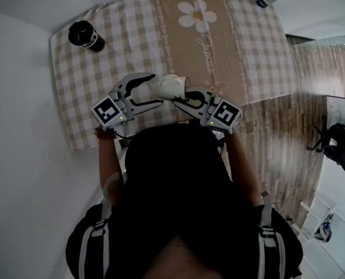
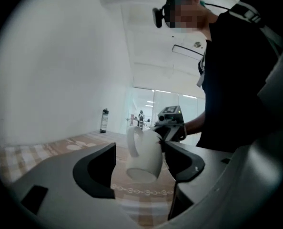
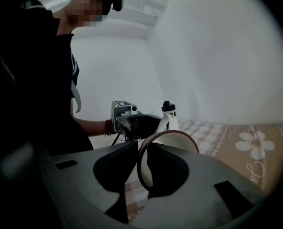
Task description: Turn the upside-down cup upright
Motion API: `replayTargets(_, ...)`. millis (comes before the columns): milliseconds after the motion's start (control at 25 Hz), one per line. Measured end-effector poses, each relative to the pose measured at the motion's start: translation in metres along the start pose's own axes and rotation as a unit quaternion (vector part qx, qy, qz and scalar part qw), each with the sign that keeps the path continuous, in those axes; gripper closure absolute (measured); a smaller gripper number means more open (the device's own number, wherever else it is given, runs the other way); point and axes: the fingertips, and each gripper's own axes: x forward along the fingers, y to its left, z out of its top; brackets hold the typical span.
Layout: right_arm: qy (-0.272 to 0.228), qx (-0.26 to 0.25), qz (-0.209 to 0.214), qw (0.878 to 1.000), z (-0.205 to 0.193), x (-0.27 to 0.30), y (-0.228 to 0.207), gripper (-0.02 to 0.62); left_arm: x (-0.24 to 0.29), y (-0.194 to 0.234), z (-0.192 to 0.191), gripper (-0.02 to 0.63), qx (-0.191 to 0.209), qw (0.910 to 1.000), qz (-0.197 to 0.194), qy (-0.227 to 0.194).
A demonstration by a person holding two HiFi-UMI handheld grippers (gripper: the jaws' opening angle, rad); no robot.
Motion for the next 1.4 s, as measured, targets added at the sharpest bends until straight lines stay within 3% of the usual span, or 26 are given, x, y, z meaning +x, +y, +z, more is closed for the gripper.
replayTargets(120,0.027,-0.019,-0.01,0.999,-0.006,-0.001,-0.003,0.535,-0.007,0.015,0.013,0.325,0.025,0.9983,0.049,-0.018)
replayTargets(320,0.071,-0.049,-0.033,0.996,-0.02,0.008,-0.003,0.534,0.02,0.017,-0.007,0.41,0.099,0.9885,0.096,0.061)
replayTargets(400,0.099,-0.071,-0.043,0.992,-0.028,0.011,-0.004,0.535,0.026,0.018,-0.016,0.495,0.115,0.9849,0.108,0.07)
replayTargets(640,0.164,-0.133,-0.061,0.975,-0.04,0.016,-0.006,0.531,0.033,0.025,-0.035,0.537,0.116,0.9772,0.147,0.1)
replayTargets(800,0.174,-0.156,-0.086,0.968,-0.038,0.018,-0.014,0.514,0.032,0.039,-0.031,0.552,0.057,0.9757,0.198,0.076)
replayTargets(1000,0.13,-0.211,-0.136,0.959,-0.022,0.005,-0.031,0.431,0.025,0.058,-0.035,0.552,-0.026,0.9715,0.23,0.05)
replayTargets(1120,0.095,-0.154,-0.172,0.968,-0.024,-0.016,-0.054,0.315,0.016,0.069,-0.029,0.552,-0.055,0.9706,0.233,0.025)
replayTargets(1200,0.079,-0.082,-0.171,0.979,-0.029,-0.025,-0.065,0.173,0.01,0.072,-0.018,0.555,-0.072,0.9711,0.227,-0.003)
replayTargets(1280,0.059,-0.043,-0.153,0.986,-0.029,-0.027,-0.063,0.147,0.008,0.071,-0.002,0.555,-0.099,0.9696,0.22,-0.041)
replayTargets(1400,0.001,-0.03,-0.136,0.99,-0.012,-0.025,-0.051,0.146,0.014,0.068,0.013,0.555,-0.139,0.9652,0.202,-0.09)
